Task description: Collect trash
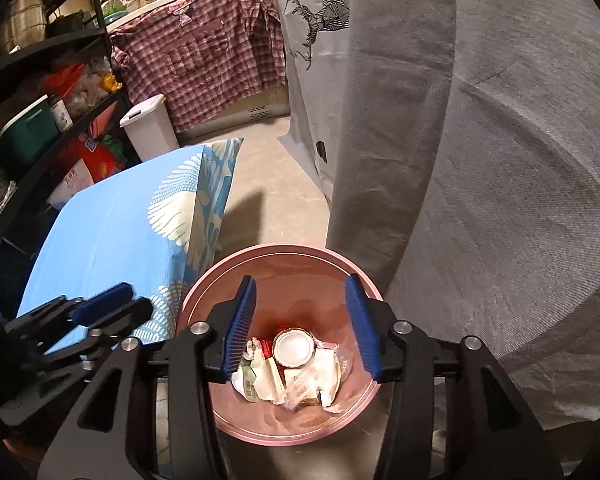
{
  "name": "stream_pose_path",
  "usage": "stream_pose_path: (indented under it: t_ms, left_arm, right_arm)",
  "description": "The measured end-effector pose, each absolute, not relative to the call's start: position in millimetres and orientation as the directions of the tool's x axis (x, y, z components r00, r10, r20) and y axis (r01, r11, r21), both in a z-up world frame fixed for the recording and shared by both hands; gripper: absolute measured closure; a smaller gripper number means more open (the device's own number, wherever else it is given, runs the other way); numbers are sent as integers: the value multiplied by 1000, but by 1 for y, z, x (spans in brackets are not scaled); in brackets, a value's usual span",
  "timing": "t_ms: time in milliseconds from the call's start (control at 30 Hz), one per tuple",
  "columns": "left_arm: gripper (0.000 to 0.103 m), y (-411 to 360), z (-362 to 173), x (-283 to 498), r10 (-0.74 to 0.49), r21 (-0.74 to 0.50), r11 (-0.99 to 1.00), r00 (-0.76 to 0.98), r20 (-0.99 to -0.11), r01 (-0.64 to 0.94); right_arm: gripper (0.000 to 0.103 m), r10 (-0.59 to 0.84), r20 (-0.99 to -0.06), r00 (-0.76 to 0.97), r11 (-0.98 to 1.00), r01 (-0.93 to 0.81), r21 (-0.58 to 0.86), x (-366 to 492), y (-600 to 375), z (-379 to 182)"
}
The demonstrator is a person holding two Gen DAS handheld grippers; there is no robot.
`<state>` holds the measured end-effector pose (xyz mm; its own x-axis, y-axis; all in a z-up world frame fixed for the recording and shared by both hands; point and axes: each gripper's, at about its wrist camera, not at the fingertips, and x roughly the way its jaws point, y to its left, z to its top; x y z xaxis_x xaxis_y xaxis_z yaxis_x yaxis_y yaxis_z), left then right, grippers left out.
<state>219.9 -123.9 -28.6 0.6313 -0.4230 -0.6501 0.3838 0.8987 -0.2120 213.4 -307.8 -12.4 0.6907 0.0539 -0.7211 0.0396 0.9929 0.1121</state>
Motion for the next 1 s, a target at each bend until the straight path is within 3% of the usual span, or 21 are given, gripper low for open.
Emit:
stream_pose_path:
  t_ms: [67, 333, 600, 800, 1000]
  left_arm:
    - [62, -114, -22, 212, -410, -207, 906, 651, -639, 368]
    - [49, -94, 2, 167, -363, -173, 929, 709, -605, 328]
    - [45, -78, 25, 118, -310, -178, 951, 774, -553, 254]
    - [41, -68, 32, 85, -266, -192, 962, 804, -532, 192]
    - [28, -57, 38, 52, -197, -166, 978, 827, -527, 127]
  right_arm:
    - [54, 55, -709, 703, 992, 41, 118, 206, -308, -8]
    - [43, 60, -608, 792, 991, 25, 131, 152, -301, 24]
    - [28, 51, -516, 855, 995, 2, 100, 92, -290, 52]
    - [19, 50, -490, 870, 997, -15, 74, 58, -284, 56]
    - [8, 36, -493, 869, 999, -11, 53, 29, -281, 53]
